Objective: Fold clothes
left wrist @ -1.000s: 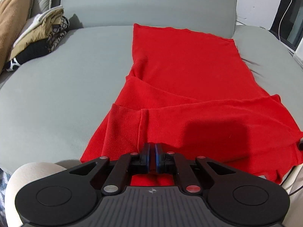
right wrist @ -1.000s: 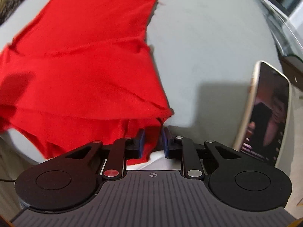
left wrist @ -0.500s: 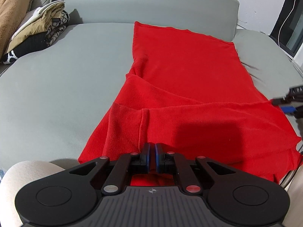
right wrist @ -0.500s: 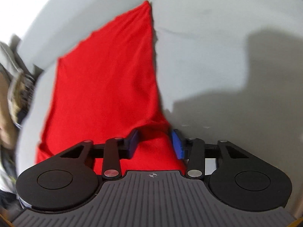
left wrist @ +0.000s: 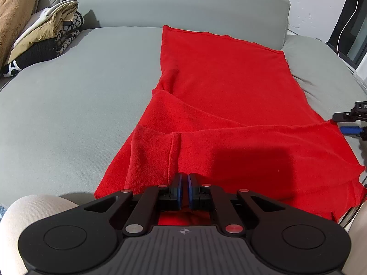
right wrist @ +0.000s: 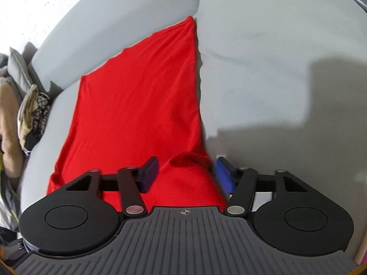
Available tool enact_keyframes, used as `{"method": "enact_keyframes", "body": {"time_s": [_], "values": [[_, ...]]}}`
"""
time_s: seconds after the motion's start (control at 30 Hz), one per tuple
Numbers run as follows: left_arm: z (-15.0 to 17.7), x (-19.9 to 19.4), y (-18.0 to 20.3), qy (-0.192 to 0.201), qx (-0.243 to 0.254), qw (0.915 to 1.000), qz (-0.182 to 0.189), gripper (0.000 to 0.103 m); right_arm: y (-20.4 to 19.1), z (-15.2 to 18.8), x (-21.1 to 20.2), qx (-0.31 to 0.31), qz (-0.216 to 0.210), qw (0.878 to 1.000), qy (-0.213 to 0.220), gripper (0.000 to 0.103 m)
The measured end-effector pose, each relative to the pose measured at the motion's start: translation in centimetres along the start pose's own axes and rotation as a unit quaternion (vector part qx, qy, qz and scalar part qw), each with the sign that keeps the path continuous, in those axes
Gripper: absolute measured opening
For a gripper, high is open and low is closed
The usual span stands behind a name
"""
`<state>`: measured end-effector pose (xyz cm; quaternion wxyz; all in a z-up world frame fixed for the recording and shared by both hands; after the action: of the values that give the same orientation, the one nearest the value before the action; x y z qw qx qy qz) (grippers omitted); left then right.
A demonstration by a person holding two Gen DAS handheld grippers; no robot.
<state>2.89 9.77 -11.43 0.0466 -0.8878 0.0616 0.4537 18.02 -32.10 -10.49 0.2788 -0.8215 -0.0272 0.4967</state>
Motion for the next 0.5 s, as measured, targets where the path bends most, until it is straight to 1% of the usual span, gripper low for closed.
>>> {"method": "enact_keyframes", "body": {"time_s": [0.03,0.07,0.1,0.13,0.2,0.27,0.3,0.33,0.37,0.4,0.43,0.47,0.5], "values": [[-0.1,0.0,0.0,-0.001,0.002,1.0000,-0.001,0.006,-0.1,-0.1,0.4,-0.007,0.001,1.000,-0.004,0.032],[-0.1,0.0,0.0,-0.002,0.002,1.0000,-0.001,0.006,-0.3,-0.1,0.9,-0.014,0.002,1.000,-0.008,0.005],[-0.1,0.0,0.0,-0.002,0.001,1.0000,-0.001,0.006,-0.5,-0.2,1.1,-0.024,0.004,1.000,-0.006,0.006],[-0.1,0.0,-0.1,-0.002,0.000,1.0000,0.000,0.006,-0.6,-0.2,0.9,-0.038,0.009,0.999,0.009,0.006],[0.0,0.0,-0.1,0.000,-0.001,1.0000,0.000,0.006,-1.0,0.1,-0.6,-0.067,0.009,0.996,0.058,0.006],[0.1,0.0,-0.1,0.001,0.000,1.0000,0.000,0.006,-1.6,0.6,-2.3,-0.097,0.031,0.988,0.115,0.006],[0.1,0.0,-0.1,0.001,0.001,1.0000,0.000,0.006,-2.0,0.8,-3.1,-0.112,0.042,0.982,0.144,0.018],[0.1,0.0,-0.1,0.001,0.002,1.0000,-0.001,0.006,-2.1,1.0,-3.9,-0.119,0.054,0.978,0.164,0.025],[0.1,-0.1,-0.1,0.001,0.003,1.0000,-0.001,0.006,-1.8,1.0,-4.5,-0.112,0.064,0.977,0.167,0.044],[0.1,-0.1,0.0,0.002,0.003,1.0000,-0.001,0.006,-1.3,1.1,-4.9,-0.102,0.064,0.980,0.157,0.045],[0.1,-0.1,0.0,0.002,0.003,1.0000,-0.002,0.006,-0.9,1.3,-5.1,-0.096,0.063,0.984,0.138,0.042],[0.2,-0.1,0.0,0.003,0.004,1.0000,-0.002,0.006,-0.6,1.7,-5.3,-0.095,0.062,0.987,0.118,0.034],[0.2,-0.1,0.0,0.003,0.004,1.0000,-0.002,0.006,-0.6,2.4,-5.2,-0.104,0.063,0.988,0.098,0.031]]}}
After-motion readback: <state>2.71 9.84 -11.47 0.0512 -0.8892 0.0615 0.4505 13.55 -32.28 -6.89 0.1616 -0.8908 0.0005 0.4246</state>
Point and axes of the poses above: each gripper's, at about its wrist camera, not at the fingertips, and x roughly the way its jaws point, y to its right, z to its underside, the point moved 2 cm from there along x, roughly the way its jaws point, and after that the axes turned 13 degrees about x, right-handed, at the moved point
